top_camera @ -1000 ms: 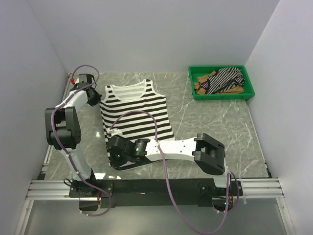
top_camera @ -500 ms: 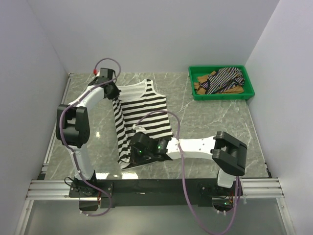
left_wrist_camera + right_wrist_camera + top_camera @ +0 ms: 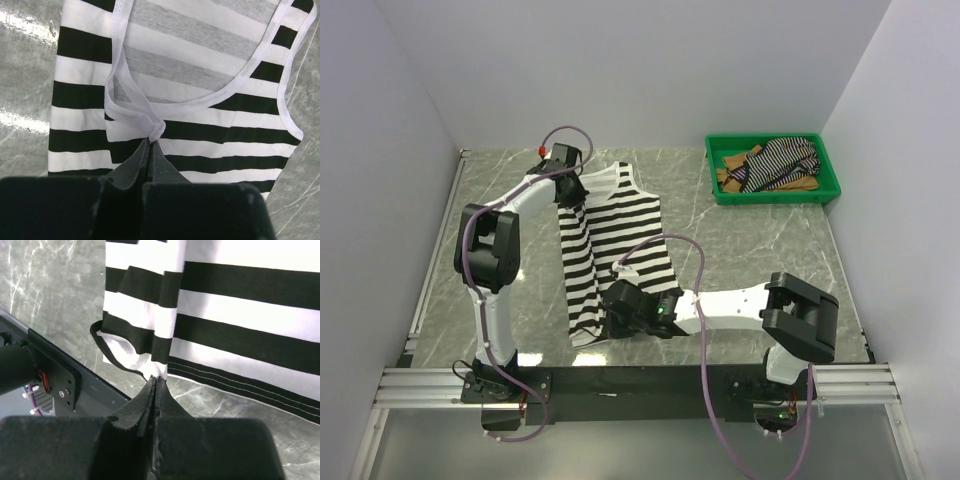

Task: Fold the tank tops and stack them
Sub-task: Fold the tank top

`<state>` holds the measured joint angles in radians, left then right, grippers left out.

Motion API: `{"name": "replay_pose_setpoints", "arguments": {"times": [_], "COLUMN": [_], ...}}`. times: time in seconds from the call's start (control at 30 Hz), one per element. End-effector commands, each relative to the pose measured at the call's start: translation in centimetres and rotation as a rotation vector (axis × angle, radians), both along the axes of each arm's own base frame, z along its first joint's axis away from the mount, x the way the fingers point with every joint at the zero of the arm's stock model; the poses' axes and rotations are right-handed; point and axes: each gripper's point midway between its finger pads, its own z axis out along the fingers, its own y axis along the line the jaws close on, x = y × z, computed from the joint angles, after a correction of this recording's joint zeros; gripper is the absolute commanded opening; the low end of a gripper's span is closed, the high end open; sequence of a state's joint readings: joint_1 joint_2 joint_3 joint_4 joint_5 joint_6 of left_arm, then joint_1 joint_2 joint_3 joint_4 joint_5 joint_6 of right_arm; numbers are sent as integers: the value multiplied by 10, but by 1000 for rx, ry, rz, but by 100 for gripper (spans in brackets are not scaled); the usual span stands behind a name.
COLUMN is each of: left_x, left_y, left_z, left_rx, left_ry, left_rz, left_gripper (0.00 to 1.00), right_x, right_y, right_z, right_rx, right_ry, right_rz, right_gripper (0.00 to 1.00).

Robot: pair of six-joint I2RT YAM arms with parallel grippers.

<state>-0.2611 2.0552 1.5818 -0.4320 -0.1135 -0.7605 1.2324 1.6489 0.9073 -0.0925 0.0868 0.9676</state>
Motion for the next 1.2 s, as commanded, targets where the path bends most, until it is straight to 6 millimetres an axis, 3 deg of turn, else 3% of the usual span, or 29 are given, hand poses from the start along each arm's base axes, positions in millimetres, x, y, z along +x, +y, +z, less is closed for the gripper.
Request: {"name": "replay_pose_setpoints", "arguments": {"times": [0.0,0.33,0.4,0.53,0.63,0.7,0.73,0.8,0.83,0.9,0.93,0.97,1.03,1.07,1.13,1.17], "left_x": [18,20,21,23,28,28,27,22,20,12,9,8,7,10,10,12], "left_y": [-4,-16,-19,-20,-21,-17,-13,-3,1,7,8,4,-2,-13,-29,-36], "left_z": [16,10,10,21,40,56,59,64,65,59,57,52,44,47,43,46], "left_rx": [-14,-44,-54,-58,-67,-73,-70,-79,-77,-80,-78,-96,-110,-145,-182,-189], "left_ry": [-61,-61,-68,-99,-145,-171,-173,-169,-167,-148,-141,-141,-126,-134,-138,-144], "left_rz": [9,-36,-48,-62,-67,-45,-26,30,51,82,91,69,38,-6,-64,-84], "left_gripper": [1,3,12,44,57,57,55,49,44,39,34,33,28,27,28,28], "right_x": [7,6,5,5,9,14,20,31,46,56,63,69,75,75,75,70], "right_y": [1,-7,-9,-13,-22,-34,-40,-59,-72,-96,-106,-125,-144,-161,-175,-186], "right_z": [17,11,9,14,26,30,40,40,47,37,44,36,40,30,29,16], "right_rx": [64,65,60,63,68,43,57,19,29,-7,11,-16,-19,-58,-50,-72], "right_ry": [-28,-20,-17,-31,-61,-83,-101,-120,-130,-130,-137,-133,-149,-134,-131,-110], "right_rz": [-47,-72,-73,-83,-108,-139,-160,-200,-252,-291,-321,-360,-412,-451,-485,-508], "right_gripper": [0,0,5,31,44,46,47,47,47,47,47,47,47,47,47,47]}}
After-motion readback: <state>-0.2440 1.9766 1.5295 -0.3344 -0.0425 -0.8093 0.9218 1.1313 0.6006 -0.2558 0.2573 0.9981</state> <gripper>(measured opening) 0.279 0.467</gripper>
